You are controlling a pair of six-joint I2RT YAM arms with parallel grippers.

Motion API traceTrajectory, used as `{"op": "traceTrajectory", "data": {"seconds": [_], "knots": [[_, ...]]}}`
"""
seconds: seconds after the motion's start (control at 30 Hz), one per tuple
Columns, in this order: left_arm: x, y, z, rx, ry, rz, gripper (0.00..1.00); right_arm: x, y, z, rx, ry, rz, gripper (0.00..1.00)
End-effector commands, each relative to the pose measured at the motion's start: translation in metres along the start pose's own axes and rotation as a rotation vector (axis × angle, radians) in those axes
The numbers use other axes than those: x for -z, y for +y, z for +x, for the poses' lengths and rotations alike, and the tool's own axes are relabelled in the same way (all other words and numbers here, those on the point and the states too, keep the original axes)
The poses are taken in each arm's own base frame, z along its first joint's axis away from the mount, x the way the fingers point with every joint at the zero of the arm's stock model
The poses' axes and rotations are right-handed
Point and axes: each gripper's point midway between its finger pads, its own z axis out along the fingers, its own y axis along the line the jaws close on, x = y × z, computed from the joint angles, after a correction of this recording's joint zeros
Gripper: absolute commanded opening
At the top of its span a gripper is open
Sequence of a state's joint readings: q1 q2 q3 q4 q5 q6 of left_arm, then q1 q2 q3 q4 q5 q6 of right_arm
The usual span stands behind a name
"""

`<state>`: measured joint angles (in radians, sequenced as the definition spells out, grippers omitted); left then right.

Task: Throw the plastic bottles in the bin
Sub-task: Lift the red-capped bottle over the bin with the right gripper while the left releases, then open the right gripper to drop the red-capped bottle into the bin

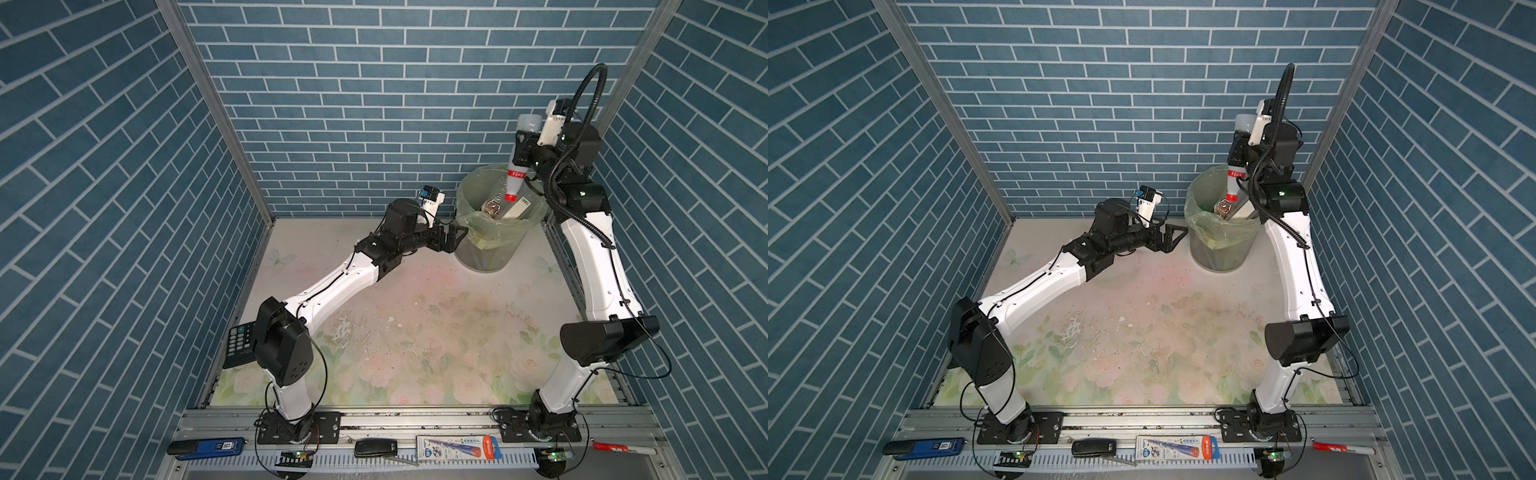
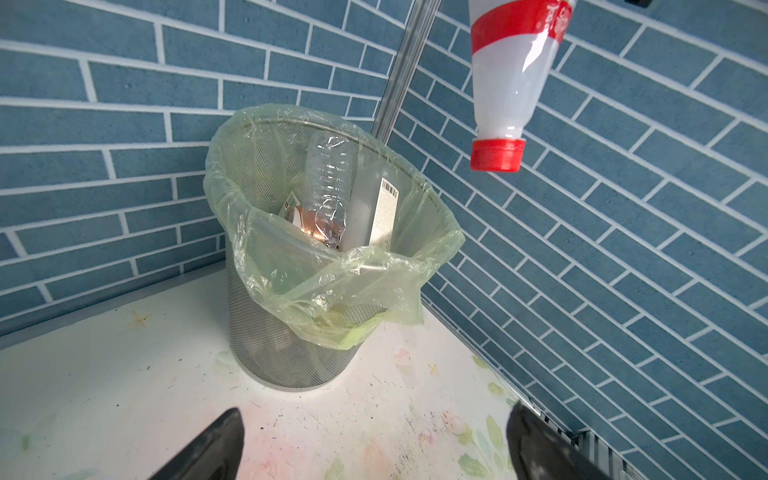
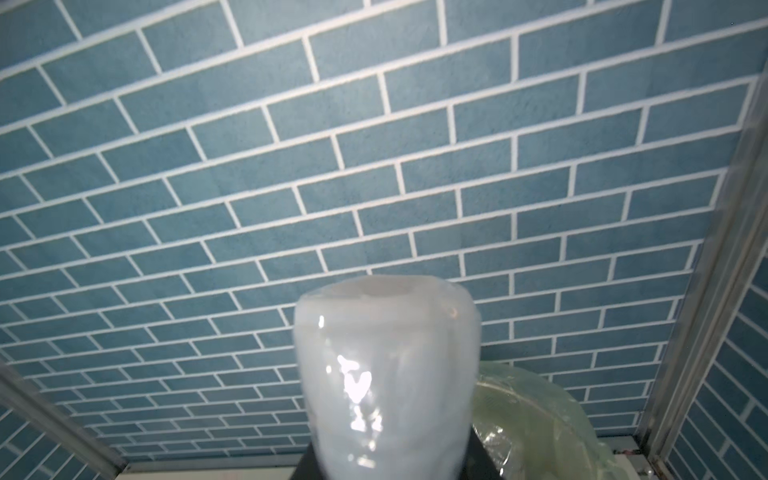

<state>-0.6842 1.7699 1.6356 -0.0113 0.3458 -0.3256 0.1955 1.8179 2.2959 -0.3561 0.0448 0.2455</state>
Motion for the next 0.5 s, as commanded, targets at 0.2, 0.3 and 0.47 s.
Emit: {"op": "traceTrajectory", "data": {"seconds": [0.2,0.3,0.47], "knots": [[0.005,0.024,-0.004,0.03,-0.006,-0.025,0.99,0.005,-0.016,-0.095,0.019,-0.305,0.045,0.34],[0.007,0.034,-0.001,0.047,-0.007,-0.038,0.99,-0.019,-0.015,-0.072,0.0,-0.262,0.017,0.34],[0.001,0.039,0.008,0.064,0.012,-0.033,0.99,-0.086,-0.016,0.033,-0.12,-0.021,-0.046,0.37]]}}
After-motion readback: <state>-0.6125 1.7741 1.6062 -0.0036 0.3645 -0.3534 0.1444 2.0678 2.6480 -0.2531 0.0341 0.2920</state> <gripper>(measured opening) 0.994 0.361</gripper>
